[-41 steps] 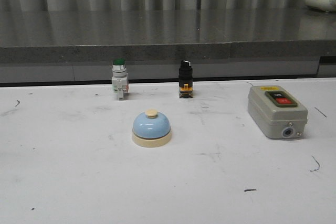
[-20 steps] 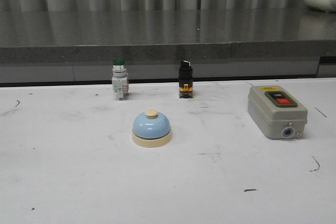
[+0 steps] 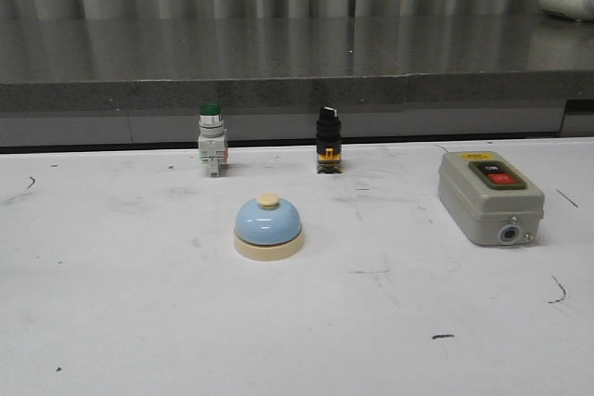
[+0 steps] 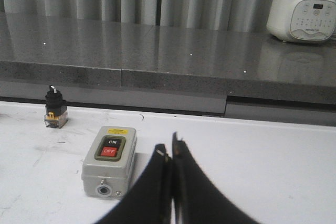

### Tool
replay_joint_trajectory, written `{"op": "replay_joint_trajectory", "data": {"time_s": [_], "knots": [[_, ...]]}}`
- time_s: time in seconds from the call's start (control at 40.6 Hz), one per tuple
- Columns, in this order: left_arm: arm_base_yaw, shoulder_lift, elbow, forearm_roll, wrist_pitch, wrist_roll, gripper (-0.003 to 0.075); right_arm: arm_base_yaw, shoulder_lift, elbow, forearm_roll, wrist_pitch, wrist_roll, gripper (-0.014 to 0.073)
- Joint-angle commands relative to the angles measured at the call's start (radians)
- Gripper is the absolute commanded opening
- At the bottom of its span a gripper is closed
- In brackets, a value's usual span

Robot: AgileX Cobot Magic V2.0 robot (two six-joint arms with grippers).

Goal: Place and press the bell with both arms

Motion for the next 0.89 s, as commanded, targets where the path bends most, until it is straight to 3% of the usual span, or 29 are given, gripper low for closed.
{"op": "replay_joint_trajectory", "data": {"time_s": [0.0,0.863], "knots": [[0.000,-0.015,0.022,-0.011,-0.088,-0.005,-0.0020,-0.006,-0.017,-0.006,0.009,-0.073,0.002,-0.0069],[0.000,-0.015,0.022,-0.011,-0.088,-0.005,-0.0020,-0.019,-0.017,-0.006,0.009,-0.073,0.002,-0.0069]]}}
